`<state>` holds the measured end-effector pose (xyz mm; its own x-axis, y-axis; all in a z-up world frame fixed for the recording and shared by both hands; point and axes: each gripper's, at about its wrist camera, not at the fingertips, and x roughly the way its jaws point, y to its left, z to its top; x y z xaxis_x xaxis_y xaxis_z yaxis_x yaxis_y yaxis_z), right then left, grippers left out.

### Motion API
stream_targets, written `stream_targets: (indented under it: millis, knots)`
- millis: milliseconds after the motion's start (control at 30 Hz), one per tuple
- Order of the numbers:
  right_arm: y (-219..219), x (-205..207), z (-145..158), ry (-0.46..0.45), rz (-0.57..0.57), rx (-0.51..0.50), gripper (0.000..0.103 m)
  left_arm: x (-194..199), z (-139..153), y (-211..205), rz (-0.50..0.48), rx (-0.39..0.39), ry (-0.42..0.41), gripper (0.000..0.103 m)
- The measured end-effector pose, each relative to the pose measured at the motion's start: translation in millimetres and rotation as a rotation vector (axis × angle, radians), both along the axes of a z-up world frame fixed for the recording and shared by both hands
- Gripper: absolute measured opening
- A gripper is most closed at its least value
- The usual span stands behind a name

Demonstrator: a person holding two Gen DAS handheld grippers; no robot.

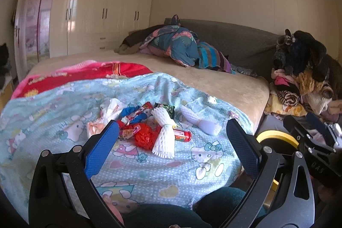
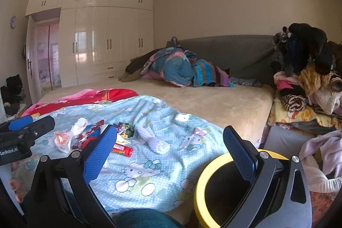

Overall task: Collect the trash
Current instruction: 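Grasp the white plastic bag with the left tool while the right tool grasps a white foam net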

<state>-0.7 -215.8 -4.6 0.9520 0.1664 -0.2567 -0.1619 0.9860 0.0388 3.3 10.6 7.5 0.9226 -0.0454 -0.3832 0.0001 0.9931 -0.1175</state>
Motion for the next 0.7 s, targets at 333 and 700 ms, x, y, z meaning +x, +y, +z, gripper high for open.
stream_targets:
  millis: [333,700]
  knots:
    - [37.5,28.7,3.6,0.032,0.127,-0.003,0.097,10.7,6.2,37.0,0.110,-0.034,-0.018,0.092]
    - [93.3,60.0,0.4,0.115,0.287,-0.003,0.097,20.7,5.5,98.7,0.250,-0.083,-0.023,0.092]
